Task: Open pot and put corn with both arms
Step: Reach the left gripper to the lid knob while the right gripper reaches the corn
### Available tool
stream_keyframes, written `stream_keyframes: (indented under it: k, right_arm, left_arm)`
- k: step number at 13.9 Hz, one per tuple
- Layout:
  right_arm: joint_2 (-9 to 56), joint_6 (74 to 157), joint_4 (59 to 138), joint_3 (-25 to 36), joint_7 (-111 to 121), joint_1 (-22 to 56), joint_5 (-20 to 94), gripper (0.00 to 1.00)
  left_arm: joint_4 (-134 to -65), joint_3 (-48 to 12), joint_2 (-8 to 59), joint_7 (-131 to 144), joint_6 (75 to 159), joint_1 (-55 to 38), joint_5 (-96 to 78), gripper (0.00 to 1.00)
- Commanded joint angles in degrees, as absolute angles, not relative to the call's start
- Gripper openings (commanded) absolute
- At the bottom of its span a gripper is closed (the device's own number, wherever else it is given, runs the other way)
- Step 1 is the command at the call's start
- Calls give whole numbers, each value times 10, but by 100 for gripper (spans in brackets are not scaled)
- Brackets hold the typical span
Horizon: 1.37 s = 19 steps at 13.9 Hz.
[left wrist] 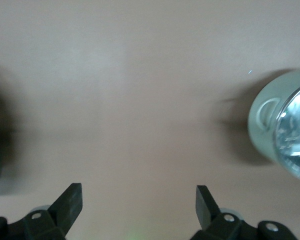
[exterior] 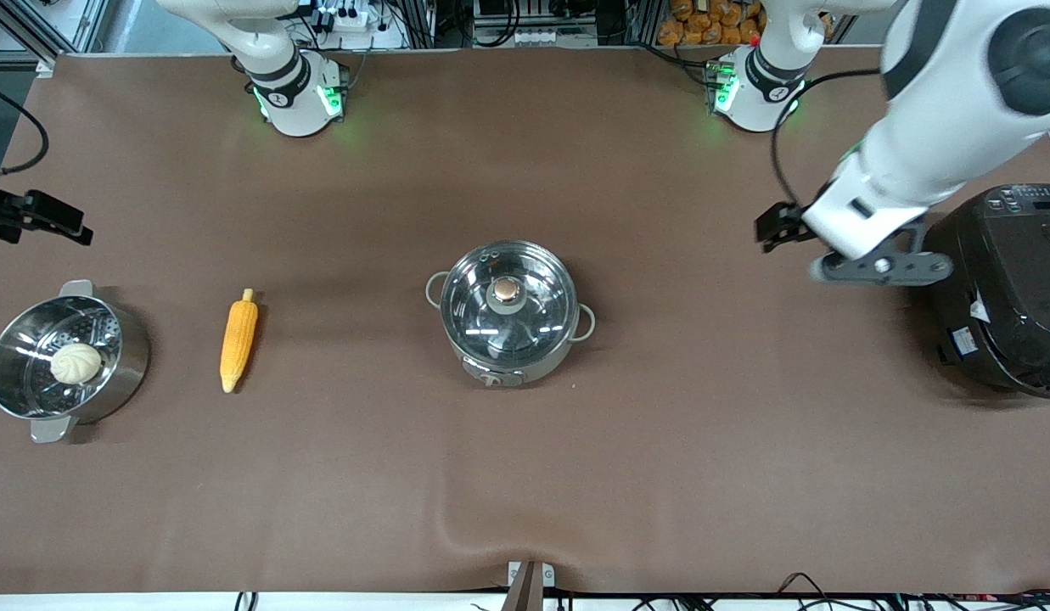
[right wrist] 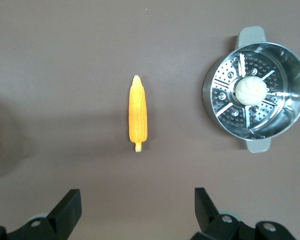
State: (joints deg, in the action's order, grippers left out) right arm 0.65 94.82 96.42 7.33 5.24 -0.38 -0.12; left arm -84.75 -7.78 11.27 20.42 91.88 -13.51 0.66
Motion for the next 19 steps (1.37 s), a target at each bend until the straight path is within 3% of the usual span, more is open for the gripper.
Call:
stream_keyframes:
  k: [1,7,13,19]
  right_arm:
    - [19,1045,1051,72,44,-1,7,100]
    - [152,1166,1078,72,43,4,8,100]
    - [229,1247,1076,72,36,19,8,100]
    - [300,1281,1074,72,36,18,50,100]
  left_arm:
    - [-822,-74,171,317,971,-190,-6,100]
    - [-777,-67,298,517,1171,-330,24,100]
    - [-758,-57,358,552,1206,-430,128,100]
    - [-758,-57,381,555,1207,-457,149,100]
